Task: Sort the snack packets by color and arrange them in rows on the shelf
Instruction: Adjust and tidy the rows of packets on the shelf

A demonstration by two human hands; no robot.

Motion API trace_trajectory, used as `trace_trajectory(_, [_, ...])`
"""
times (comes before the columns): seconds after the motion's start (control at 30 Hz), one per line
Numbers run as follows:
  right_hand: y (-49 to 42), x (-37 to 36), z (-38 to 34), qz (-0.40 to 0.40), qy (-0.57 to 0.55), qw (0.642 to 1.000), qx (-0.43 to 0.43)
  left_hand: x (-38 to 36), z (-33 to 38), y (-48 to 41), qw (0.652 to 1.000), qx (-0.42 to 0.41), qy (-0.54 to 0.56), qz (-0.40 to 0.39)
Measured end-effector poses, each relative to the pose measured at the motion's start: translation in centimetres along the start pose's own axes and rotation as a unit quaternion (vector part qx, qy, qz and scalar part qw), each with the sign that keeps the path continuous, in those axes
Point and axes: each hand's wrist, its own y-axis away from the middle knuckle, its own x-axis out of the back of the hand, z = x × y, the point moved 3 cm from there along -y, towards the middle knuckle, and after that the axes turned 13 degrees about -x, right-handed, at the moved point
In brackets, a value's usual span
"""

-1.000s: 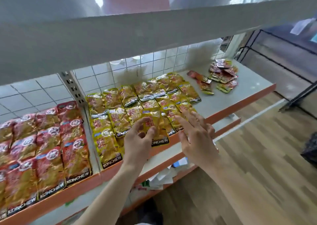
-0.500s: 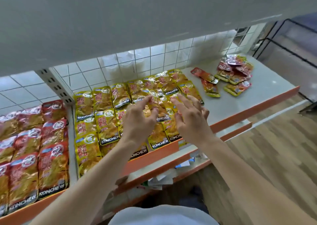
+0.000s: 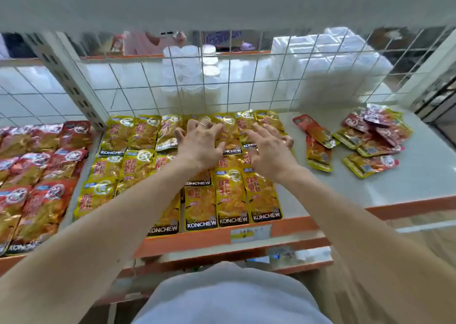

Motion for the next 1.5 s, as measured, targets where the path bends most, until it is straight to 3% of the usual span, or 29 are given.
trace_trajectory(0.33, [-1.3, -1.0, 0.5, -0.023, 0.044, 0.997, 0.056, -1.5, 1.4, 0.5, 0.999, -0.047, -0.003, -0.003])
trace_trajectory(0.77, [-1.5, -1.1, -0.1, -0.037, 0.034, 0.998, 0.033, -1.2, 0.7, -0.6, 0.998, -0.042, 0.015, -0.04])
trace_trajectory(0.97, [-0.7, -0.7, -1.5, -0.007, 0.007, 0.997, 0.075, 0.1, -3.1, 3.6, 0.998, 0.029, 0.013, 0.05])
trace_trajectory(1.17, [-1.5, -2.1, -5.2, -0.08, 0.08, 0.989, 0.1, -0.2, -5.9, 5.6, 0.996, 0.038, -0.003, -0.086])
trace_trajectory(1.4, [-1.9, -2.3, -5.6, -0.081, 0.076, 0.988, 0.105, 0.7, -5.8, 5.1, 0.997, 0.038, -0.021, -0.064])
trace_trajectory(1.5, [-1.9, -2.2, -5.5, -0.081, 0.078, 0.988, 0.109, 1.1, -4.7, 4.5, 0.998, 0.002, -0.042, -0.05])
